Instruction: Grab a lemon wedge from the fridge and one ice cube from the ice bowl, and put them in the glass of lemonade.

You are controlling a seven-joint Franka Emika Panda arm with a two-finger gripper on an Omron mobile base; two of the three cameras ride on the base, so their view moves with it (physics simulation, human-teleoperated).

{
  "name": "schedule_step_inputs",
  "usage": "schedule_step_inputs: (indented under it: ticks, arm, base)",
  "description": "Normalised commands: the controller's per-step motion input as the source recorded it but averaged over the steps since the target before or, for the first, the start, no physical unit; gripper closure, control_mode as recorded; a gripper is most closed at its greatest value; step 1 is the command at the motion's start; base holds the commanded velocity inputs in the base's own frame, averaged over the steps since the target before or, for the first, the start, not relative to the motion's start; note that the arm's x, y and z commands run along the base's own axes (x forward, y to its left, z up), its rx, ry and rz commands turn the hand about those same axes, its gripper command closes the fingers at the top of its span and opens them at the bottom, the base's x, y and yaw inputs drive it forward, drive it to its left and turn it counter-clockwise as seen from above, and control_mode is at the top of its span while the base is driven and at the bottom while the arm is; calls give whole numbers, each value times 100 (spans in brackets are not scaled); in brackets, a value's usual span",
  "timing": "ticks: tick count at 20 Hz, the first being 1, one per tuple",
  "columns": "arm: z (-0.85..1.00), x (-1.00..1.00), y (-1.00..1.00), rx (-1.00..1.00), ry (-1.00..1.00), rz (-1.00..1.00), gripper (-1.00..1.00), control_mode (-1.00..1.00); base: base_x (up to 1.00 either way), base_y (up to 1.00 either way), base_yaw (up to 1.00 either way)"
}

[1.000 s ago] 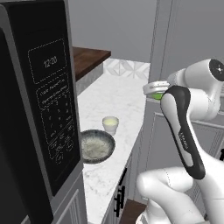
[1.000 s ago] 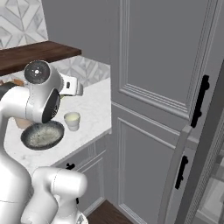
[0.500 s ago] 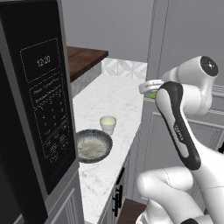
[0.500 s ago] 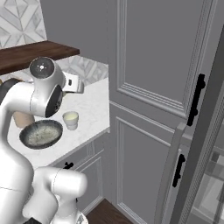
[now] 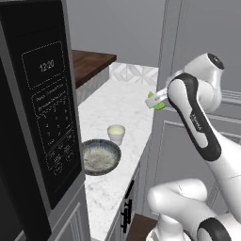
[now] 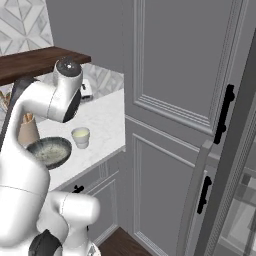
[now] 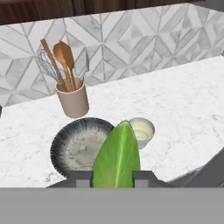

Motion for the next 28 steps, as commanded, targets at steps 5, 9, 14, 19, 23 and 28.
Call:
schedule_step_inputs:
  ticks: [5,9,14,19,23,28]
  arm:
    - [-19,-3,15,-50,0,44,100,-100]
    - [-25,-15,11,-65,0,39,100,-100]
    - [-19,-11,13,-61,0,39,100,-100]
    - [-23,-11,3,-53,0,46,100,-100]
    - [-31,-10,-42,-25,3,54,100,-100]
    - [-37,-1,-34,-9,0,53,100,-100]
  base:
    - [0,0,0]
    - [0,0,0]
    - [0,0,0]
    - [0,0,0]
    - [0,0,0]
    - [0,0,0]
